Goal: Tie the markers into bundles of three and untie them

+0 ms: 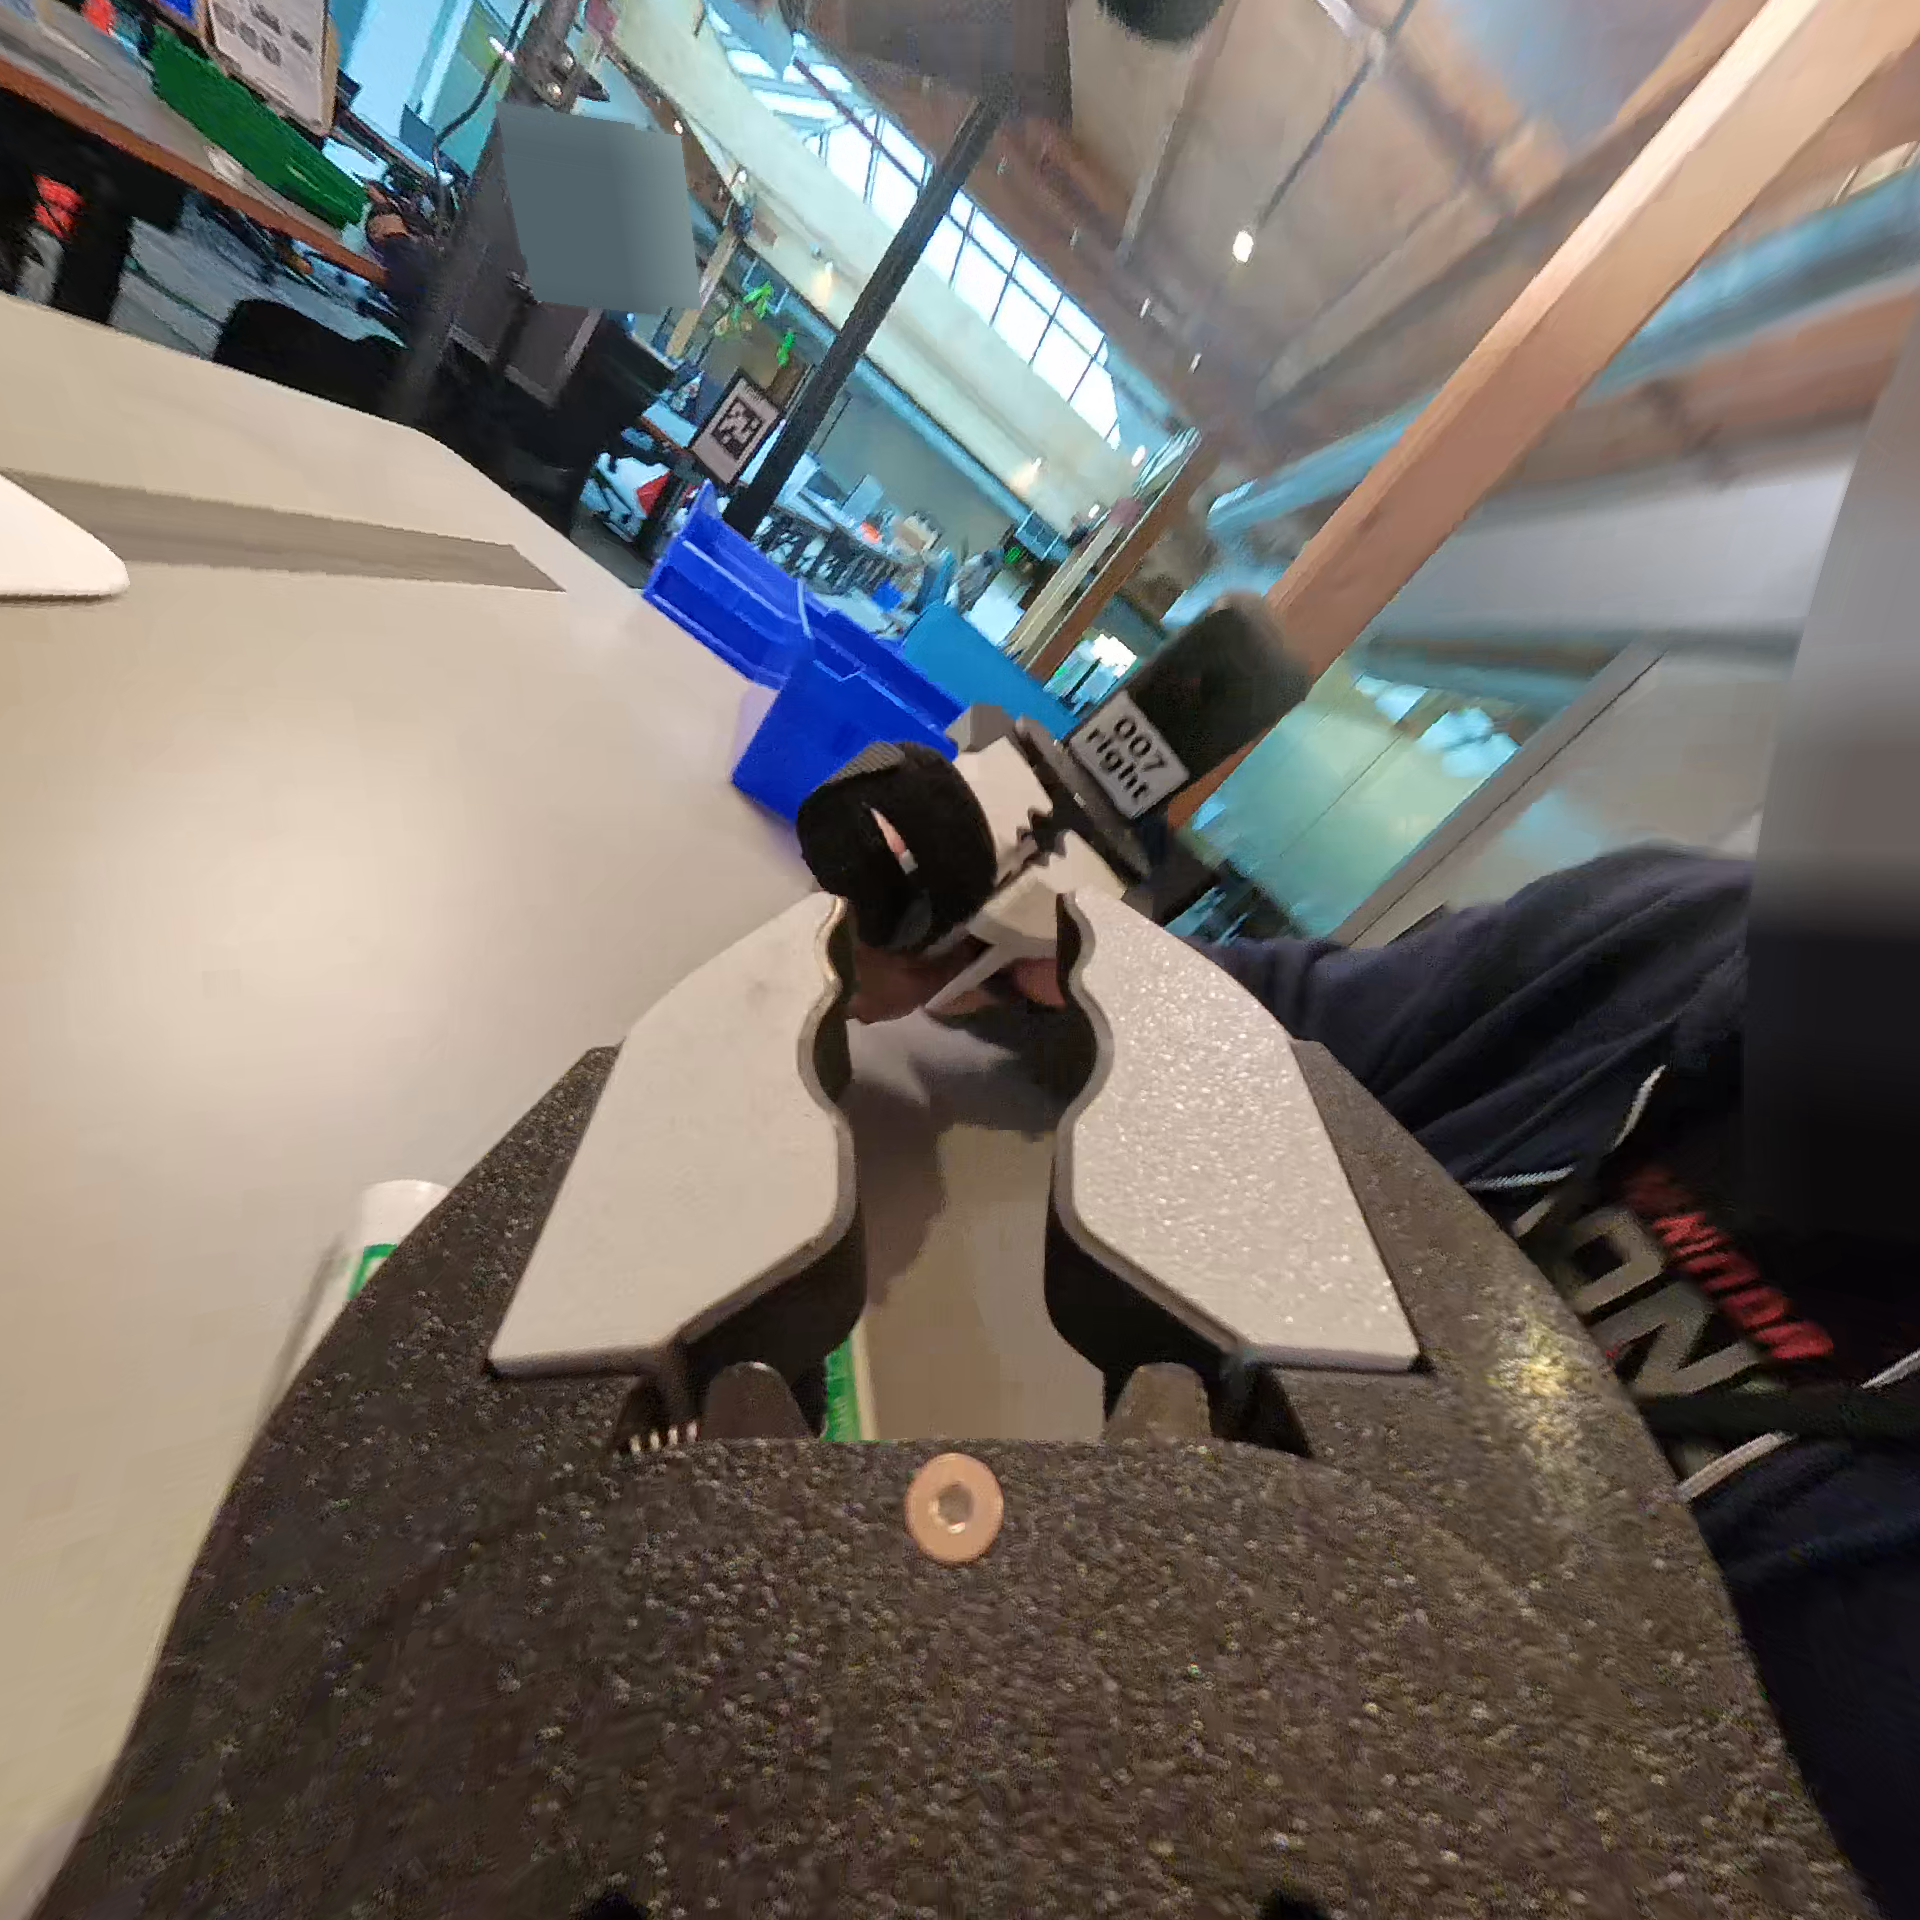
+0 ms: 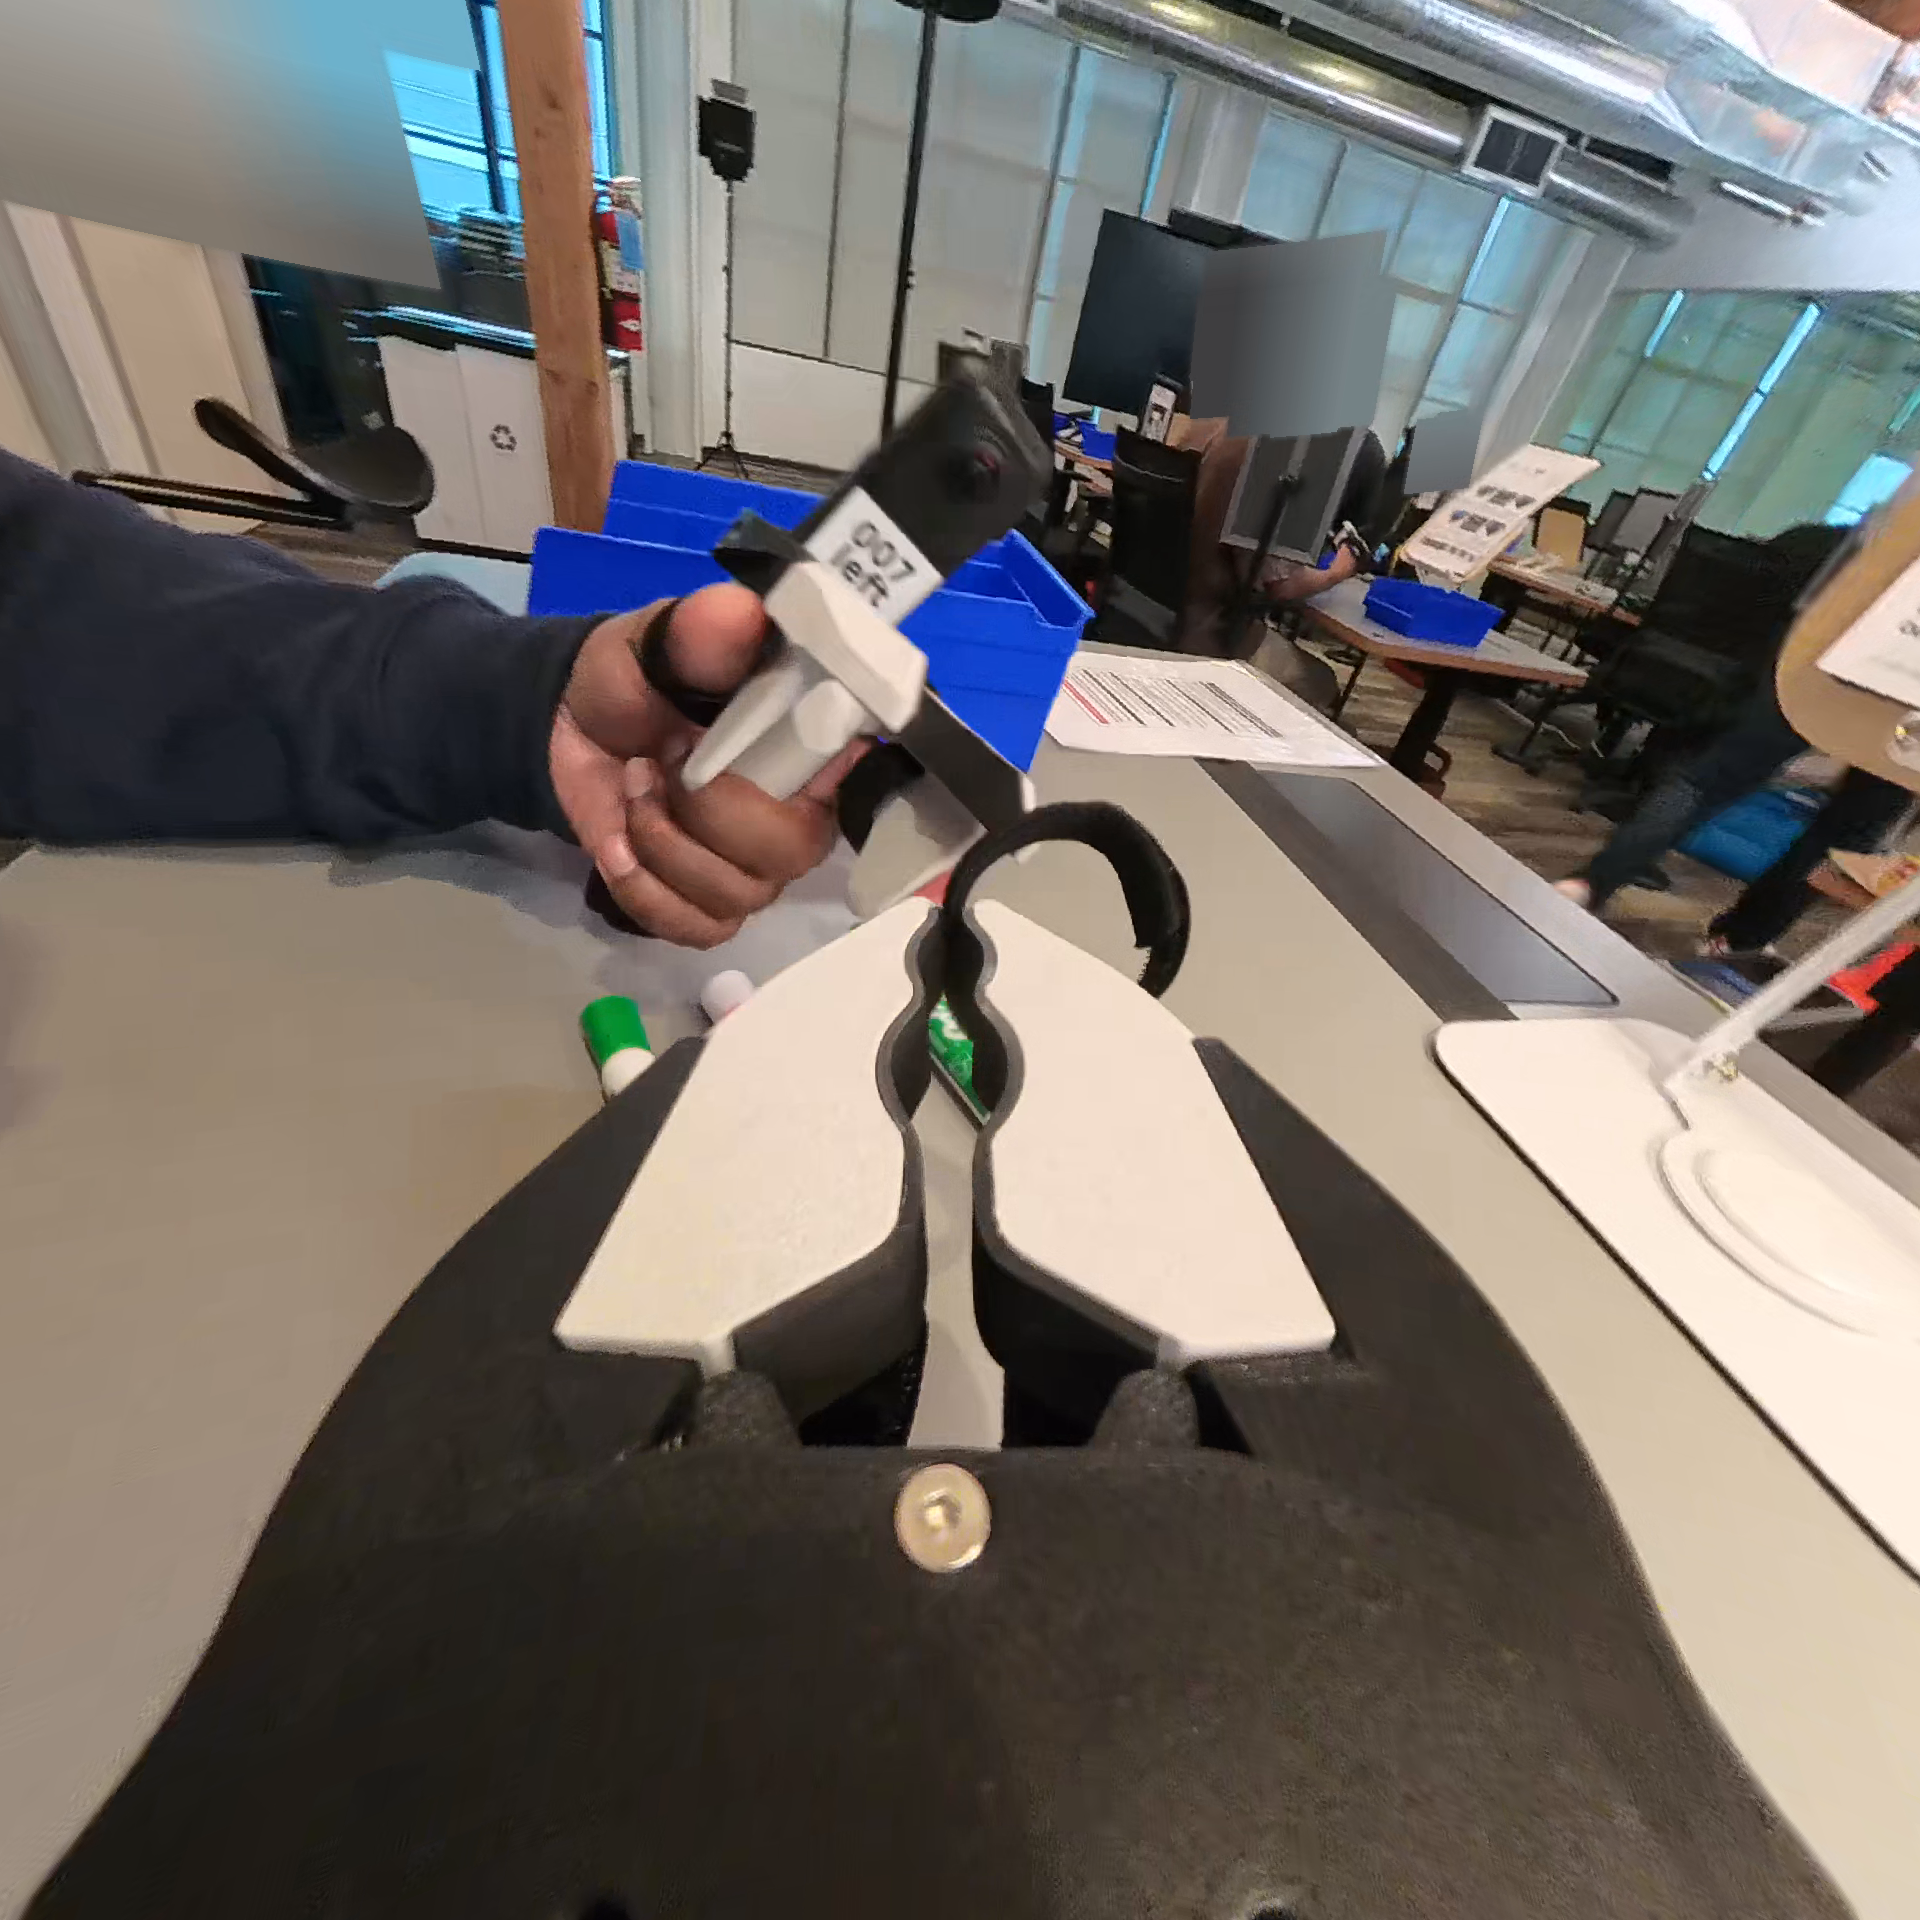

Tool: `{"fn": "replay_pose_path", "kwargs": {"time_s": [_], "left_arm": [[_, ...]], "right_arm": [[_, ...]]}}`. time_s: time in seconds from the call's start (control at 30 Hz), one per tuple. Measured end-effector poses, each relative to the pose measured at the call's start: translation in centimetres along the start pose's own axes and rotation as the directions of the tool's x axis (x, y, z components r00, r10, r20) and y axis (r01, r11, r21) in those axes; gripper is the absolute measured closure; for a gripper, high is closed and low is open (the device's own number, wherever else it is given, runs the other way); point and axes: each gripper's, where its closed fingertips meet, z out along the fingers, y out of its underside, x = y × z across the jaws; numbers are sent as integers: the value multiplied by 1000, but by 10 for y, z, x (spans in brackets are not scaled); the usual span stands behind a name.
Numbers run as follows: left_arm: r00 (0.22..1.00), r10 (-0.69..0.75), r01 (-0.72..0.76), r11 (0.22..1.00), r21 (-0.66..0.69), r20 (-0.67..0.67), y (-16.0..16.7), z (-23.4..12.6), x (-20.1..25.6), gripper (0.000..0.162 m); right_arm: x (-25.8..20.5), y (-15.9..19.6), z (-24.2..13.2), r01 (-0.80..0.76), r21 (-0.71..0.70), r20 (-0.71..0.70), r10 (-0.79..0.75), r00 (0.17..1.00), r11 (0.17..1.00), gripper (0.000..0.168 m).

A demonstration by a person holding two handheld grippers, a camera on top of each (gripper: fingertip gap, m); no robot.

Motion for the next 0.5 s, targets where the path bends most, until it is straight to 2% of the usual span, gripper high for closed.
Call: {"fn": "replay_pose_path", "kwargs": {"time_s": [0.13, 0.33, 0.43, 0.5], "left_arm": [[984, -147, 152, 987, 47, -96, -4, 1, 5, 127], [971, -195, 205, 977, 61, -136, -4, 2, 9, 138], [980, -172, 178, 982, 56, -98, -3, 2, 5, 143], [997, -73, 73, 997, 14, -29, 2, 2, 1, 140]], "right_arm": [[-5, -4, 8, 42, 12, 42, -43, 998, 999, 167], [-6, -7, 16, 67, 28, 60, -68, 996, 997, 167], [-10, -5, 16, 60, 19, 89, -61, 994, 998, 167], [-12, -4, 15, 43, 1, 118, -43, 992, 999, 167]]}}
